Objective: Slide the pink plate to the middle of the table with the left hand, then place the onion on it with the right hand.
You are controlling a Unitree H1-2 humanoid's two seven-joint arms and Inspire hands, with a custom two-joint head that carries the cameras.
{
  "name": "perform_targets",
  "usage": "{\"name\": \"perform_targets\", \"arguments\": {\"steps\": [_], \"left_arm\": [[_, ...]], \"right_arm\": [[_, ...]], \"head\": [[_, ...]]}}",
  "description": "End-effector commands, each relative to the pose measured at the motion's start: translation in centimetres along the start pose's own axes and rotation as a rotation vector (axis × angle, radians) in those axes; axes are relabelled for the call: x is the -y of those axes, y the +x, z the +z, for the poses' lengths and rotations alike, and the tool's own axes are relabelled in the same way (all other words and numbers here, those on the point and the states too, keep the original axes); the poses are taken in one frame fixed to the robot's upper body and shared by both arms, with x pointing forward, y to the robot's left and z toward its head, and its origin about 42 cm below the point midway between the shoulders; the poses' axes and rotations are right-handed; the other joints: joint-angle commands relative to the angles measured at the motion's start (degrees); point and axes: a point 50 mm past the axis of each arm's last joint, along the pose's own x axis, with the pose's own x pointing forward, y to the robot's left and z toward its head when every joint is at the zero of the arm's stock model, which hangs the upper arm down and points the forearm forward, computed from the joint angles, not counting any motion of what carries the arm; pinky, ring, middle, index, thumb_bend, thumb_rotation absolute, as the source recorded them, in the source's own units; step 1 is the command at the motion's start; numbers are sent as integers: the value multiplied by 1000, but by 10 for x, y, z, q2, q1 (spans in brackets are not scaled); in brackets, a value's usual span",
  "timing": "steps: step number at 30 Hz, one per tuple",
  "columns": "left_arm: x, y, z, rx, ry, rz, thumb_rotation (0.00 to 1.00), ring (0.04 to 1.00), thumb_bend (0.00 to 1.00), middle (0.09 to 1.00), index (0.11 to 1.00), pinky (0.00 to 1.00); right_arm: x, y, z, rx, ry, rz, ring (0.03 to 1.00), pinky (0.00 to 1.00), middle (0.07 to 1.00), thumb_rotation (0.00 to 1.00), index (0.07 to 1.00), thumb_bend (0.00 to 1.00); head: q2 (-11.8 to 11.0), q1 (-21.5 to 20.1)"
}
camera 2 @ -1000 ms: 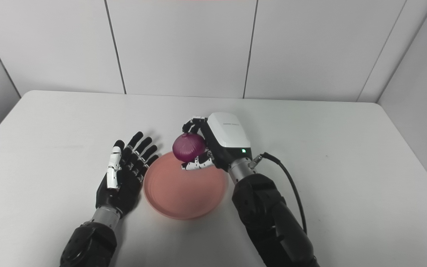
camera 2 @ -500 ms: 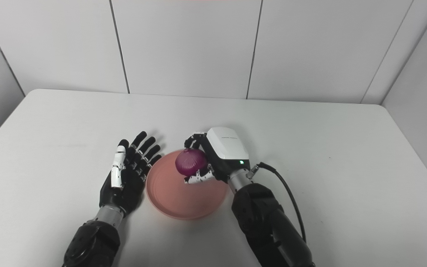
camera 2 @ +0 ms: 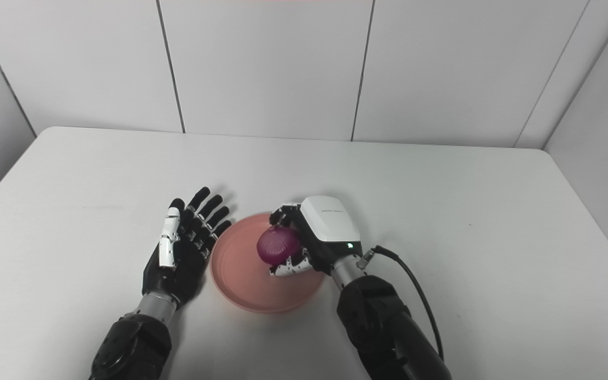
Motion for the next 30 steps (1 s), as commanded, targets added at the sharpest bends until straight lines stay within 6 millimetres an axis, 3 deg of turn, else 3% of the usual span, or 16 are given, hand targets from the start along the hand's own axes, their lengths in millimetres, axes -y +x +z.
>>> {"name": "perform_targets", "arguments": {"steps": [1, 8, 10, 15, 30], "left_arm": [[3, 2, 0, 0, 2, 1, 1000, 905, 431, 914, 903, 908], [3, 2, 0, 2, 8, -3, 1000, 905, 430, 915, 903, 905], [3, 2, 0, 1, 11, -1, 1000, 903, 432, 913, 902, 904], [4, 2, -1, 2, 0, 0, 1000, 899, 430, 911, 901, 899], [3, 1, 0, 3, 7, -1, 1000, 905, 427, 917, 905, 909]], "right_arm": [[12, 6, 9, 61, -22, -49, 341, 240, 455, 77, 602, 527], [8, 4, 10, 70, -46, -29, 407, 302, 516, 102, 601, 530], [7, 3, 11, 81, -48, -32, 450, 344, 545, 148, 612, 556], [8, 1, 15, 90, -28, -42, 613, 502, 675, 317, 666, 763], [16, -4, 25, 128, -29, 32, 723, 621, 757, 436, 762, 859]], "head": [[1, 1], [1, 1], [1, 1], [1, 2], [1, 1]]}}
